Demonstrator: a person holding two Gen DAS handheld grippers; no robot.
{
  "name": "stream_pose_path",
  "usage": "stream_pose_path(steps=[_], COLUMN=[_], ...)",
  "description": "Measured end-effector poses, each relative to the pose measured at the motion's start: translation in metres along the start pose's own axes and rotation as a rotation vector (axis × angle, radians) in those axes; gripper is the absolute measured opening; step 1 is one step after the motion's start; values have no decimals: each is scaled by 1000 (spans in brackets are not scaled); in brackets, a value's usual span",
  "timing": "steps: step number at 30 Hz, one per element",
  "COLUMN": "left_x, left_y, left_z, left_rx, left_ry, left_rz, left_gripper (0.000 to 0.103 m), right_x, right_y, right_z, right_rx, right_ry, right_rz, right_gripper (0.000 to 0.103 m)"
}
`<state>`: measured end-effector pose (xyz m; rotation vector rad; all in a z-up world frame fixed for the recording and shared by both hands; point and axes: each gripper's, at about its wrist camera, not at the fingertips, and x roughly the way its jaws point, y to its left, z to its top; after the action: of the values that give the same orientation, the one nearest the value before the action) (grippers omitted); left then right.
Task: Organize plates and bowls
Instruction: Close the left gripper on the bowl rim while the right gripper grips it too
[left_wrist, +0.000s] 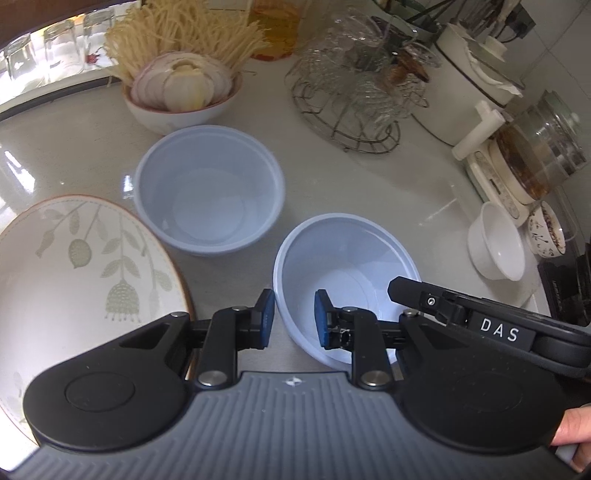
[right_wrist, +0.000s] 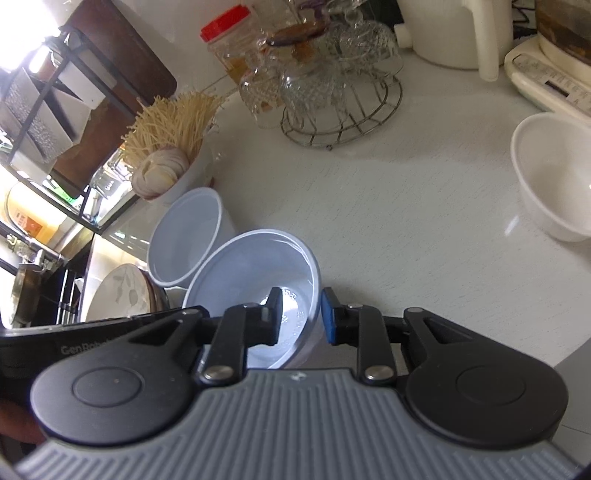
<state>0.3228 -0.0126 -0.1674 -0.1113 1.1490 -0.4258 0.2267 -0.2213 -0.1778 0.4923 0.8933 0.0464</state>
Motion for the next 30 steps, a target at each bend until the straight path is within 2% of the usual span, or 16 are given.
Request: stream_pose_path(steps=[12, 18, 24, 30], left_x=[12, 16, 12, -3], left_y=[-23, -20, -18, -19], left_z=[-5, -10, -13, -10], left_rx=[57, 40, 26, 6], left_ry=[36, 56, 48, 12], left_rz=[-17, -8, 6, 43], left_gripper=[27, 27, 28, 28], right_x=[-8, -5, -6, -19], right_y=[-18, -24, -30, -29], right_z=[-5, -9, -9, -5], right_rx=[0, 9, 13, -14], right_ry=[-16, -24, -18, -51], right_rz=[-50, -49, -44, -46], right_gripper=[25, 25, 25, 27])
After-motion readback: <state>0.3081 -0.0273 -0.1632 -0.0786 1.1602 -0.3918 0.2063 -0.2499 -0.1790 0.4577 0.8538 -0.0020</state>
